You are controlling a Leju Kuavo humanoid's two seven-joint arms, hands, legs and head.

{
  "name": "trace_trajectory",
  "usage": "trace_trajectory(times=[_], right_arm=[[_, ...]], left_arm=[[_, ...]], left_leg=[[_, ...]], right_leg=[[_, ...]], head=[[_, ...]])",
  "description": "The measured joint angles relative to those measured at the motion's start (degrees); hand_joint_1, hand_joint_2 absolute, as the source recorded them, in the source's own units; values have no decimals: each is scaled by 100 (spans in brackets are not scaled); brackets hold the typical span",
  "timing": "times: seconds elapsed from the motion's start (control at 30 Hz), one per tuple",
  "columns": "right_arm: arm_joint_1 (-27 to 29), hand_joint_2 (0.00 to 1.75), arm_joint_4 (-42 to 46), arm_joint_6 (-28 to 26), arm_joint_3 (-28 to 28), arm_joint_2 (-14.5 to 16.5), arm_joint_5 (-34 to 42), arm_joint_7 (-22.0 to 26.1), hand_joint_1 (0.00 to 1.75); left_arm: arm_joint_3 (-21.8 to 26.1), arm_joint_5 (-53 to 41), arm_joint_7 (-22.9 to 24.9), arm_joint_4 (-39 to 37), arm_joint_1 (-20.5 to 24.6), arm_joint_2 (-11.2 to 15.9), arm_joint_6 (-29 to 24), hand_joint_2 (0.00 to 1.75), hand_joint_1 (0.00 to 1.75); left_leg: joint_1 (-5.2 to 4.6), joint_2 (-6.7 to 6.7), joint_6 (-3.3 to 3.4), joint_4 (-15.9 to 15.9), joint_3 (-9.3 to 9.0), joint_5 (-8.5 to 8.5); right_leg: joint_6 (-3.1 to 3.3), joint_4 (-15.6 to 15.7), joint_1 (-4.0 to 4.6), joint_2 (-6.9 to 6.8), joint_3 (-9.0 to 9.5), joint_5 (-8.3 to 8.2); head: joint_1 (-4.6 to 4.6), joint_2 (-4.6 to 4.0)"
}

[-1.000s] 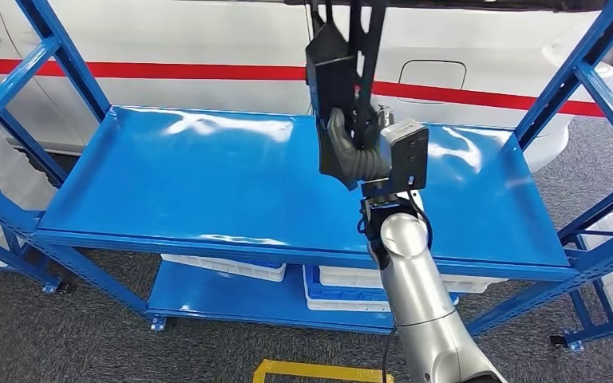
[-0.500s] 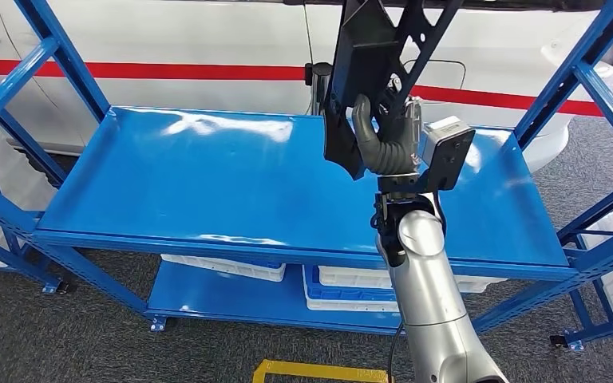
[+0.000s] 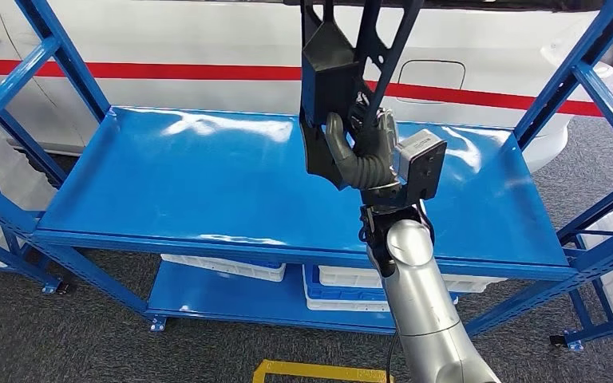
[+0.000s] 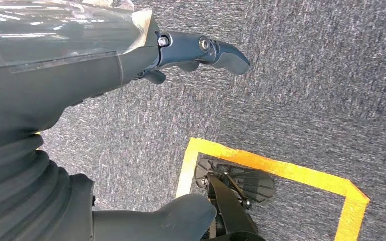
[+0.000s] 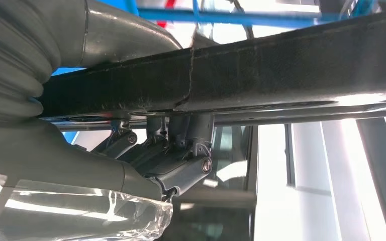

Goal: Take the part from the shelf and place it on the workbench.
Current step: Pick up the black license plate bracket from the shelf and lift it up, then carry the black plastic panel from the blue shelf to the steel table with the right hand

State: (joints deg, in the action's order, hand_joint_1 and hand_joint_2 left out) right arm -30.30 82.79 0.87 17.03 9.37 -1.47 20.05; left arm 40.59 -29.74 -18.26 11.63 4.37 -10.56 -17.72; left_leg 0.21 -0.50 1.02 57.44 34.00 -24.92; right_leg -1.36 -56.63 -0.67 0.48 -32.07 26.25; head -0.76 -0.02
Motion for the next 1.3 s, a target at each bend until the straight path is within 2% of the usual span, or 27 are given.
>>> trace_trajectory(times=[0.1, 0.17, 0.23, 0.33, 0.4, 0.47, 0.5, 0.53, 0.57, 0.63, 0.67, 0.7, 0.73, 0.77, 0.83, 0.87, 0.9, 0.97, 1.0, 1.03, 1.07, 1.1, 1.13, 1.17, 1.2, 1.23, 1.3], right_arm=[[28, 175, 0, 47, 75, -4, 3, 22, 175], [104, 175, -1, 136, 233, -19, 60, 105, 175], [157, 175, -1, 189, 349, -33, 110, 184, 175], [167, 175, 4, 203, 399, -38, 110, 225, 175], [176, 175, 9, 205, 419, -48, 110, 243, 175], [210, 175, 10, 202, 430, -69, 111, 262, 175], [236, 175, 9, 196, 432, -83, 111, 276, 175], [258, 175, 9, 185, 433, -98, 116, 294, 175], [273, 175, 9, 169, 433, -111, 127, 315, 175], [278, 175, 9, 136, 436, -128, 153, 352, 175], [281, 175, 10, 122, 437, -134, 163, 366, 175], [286, 175, 10, 109, 438, -143, 169, 377, 175], [295, 175, 11, 96, 438, -151, 173, 385, 175], [306, 175, 12, 80, 436, -161, 175, 393, 175], [318, 175, 14, 43, 432, -173, 178, 414, 175], [320, 175, 14, 29, 431, -176, 177, 426, 175], [322, 175, 14, 19, 430, -177, 175, 437, 175], [332, 175, 13, 10, 432, -177, 166, 453, 175], [342, 175, 13, 8, 433, -177, 159, 457, 175], [354, 175, 13, 3, 434, -177, 152, 460, 175], [364, 175, 13, -2, 434, -177, 142, 461, 175], [371, 175, 13, -7, 434, -177, 132, 461, 175], [374, 175, 14, -12, 434, -176, 124, 463, 175], [374, 175, 18, -16, 434, -176, 117, 465, 175], [375, 175, 22, -23, 433, -176, 114, 467, 175], [377, 175, 27, -31, 432, -176, 111, 470, 175], [386, 175, 32, -53, 432, -177, 109, 471, 175]], left_arm=[[14, 20, -21, 0, 1, 0, 15, 175, 0], [75, 61, -70, 0, 6, 1, 64, 175, 0], [128, 95, -111, 1, 13, 2, 107, 175, 0], [133, 121, -128, 2, 24, -1, 130, 175, 0], [133, 133, -131, 2, 31, -4, 138, 175, 0], [134, 137, -136, 2, 33, -4, 143, 175, 0], [136, 138, -143, 2, 33, -4, 150, 175, 0], [136, 139, -156, 2, 33, -4, 167, 175, 0], [137, 139, -177, 2, 33, -4, 187, 175, 0], [137, 138, -224, 2, 33, -5, 240, 175, 0], [137, 138, -247, 2, 34, -5, 262, 175, 0], [137, 137, -264, 2, 35, -4, 285, 175, 0], [137, 134, -280, 2, 36, -3, 303, 175, 0], [137, 132, -291, 2, 38, -3, 316, 175, 0], [137, 128, -302, 2, 38, -1, 331, 175, 0], [137, 128, -304, 2, 38, 0, 333, 175, 0], [137, 128, -304, 2, 38, 1, 336, 175, 0], [137, 125, -304, 2, 38, 0, 340, 175, 0], [137, 123, -303, 2, 38, 0, 342, 175, 0], [137, 121, -302, 2, 37, 0, 344, 175, 0], [137, 119, -303, 2, 37, 0, 349, 175, 0], [137, 115, -308, 2, 38, 1, 359, 175, 0], [137, 108, -318, 2, 40, 1, 372, 175, 0], [137, 99, -330, 3, 45, 2, 385, 175, 0], [136, 90, -345, 3, 50, 3, 395, 175, 0], [136, 81, -357, 4, 53, 4, 405, 175, 0], [136, 69, -374, 4, 54, 4, 427, 175, 0]], left_leg=[[0, 0, 0, 0, 0, 0], [-8, -2, 21, 17, 8, -15], [-21, -3, 57, 38, 18, -35], [6, 9, 143, -48, -27, 6], [35, 27, 202, -120, -73, 49], [30, 34, 219, -123, -78, 57], [29, 34, 220, -120, -77, 59], [29, 31, 218, -117, -76, 57], [32, 28, 212, -113, -76, 54], [35, 24, 170, -80, -68, 31], [30, 21, 134, -55, -54, 16], [20, 17, 95, -19, -46, -1], [11, 11, 61, 12, -32, -12], [13, 7, 29, 31, -24, -15], [52, 8, -33, 103, 11, -75], [73, 15, -66, 228, 63, -188], [89, 22, -95, 469, 161, -369], [97, 31, -133, 1189, 453, -794], [98, 31, -144, 1499, 572, -922], [99, 31, -144, 1641, 608, -942], [99, 31, -133, 1568, 532, -856], [98, 31, -110, 1285, 344, -697], [94, 30, -76, 866, 91, -544], [82, 31, -48, 494, -137, -429], [62, 29, -20, 230, -290, -363], [37, 27, 4, 90, -356, -350], [3, 28, 51, 45, -336, -308]], right_leg=[[0, 0, 0, 0, 0, 0], [-16, 5, -35, 0, 2, -2], [-43, 17, -84, 0, 6, -7], [-91, -22, -82, -9, -17, 28], [-49, -495, -63, -24, -249, 269], [11, -1308, -60, -29, -656, 603], [5, -1590, -60, -29, -800, 683], [-28, -1674, -62, -30, -845, 667], [-79, -1535, -72, -32, -778, 565], [-174, -758, -110, -52, -385, 255], [-177, -447, -105, -49, -205, 124], [-159, -226, -98, -45, -87, 51], [-117, -168, -82, -32, -52, 36], [-73, -193, -62, -14, -65, 28], [14, -178, -93, -8, -88, 28], [69, -170, -103, -8, -96, 12], [119, -163, -109, -10, -109, -7], [192, -165, -78, -18, -151, -35], [210, -167, -62, -23, -175, -49], [220, -168, -47, -27, -196, -62], [224, -168, -37, -30, -210, -74], [224, -169, -28, -30, -217, -86], [217, -169, -21, -30, -218, -97], [201, -168, -10, -30, -223, -113], [180, -166, -4, -32, -226, -129], [151, -164, -1, -36, -232, -147], [81, -149, 4, -41, -245, -189]], head=[[0, 1], [-1, 0], [-2, 0], [0, 1], [18, 1], [32, 1], [33, 1], [36, 0], [38, 0], [42, 0], [39, 1], [40, 1], [35, 1], [32, 1], [25, 0], [21, 0], [14, 1], [7, 2], [7, 1], [7, 1], [7, 0], [7, 0], [7, 0], [10, 0], [12, 0], [7, 0], [-3, 0]])
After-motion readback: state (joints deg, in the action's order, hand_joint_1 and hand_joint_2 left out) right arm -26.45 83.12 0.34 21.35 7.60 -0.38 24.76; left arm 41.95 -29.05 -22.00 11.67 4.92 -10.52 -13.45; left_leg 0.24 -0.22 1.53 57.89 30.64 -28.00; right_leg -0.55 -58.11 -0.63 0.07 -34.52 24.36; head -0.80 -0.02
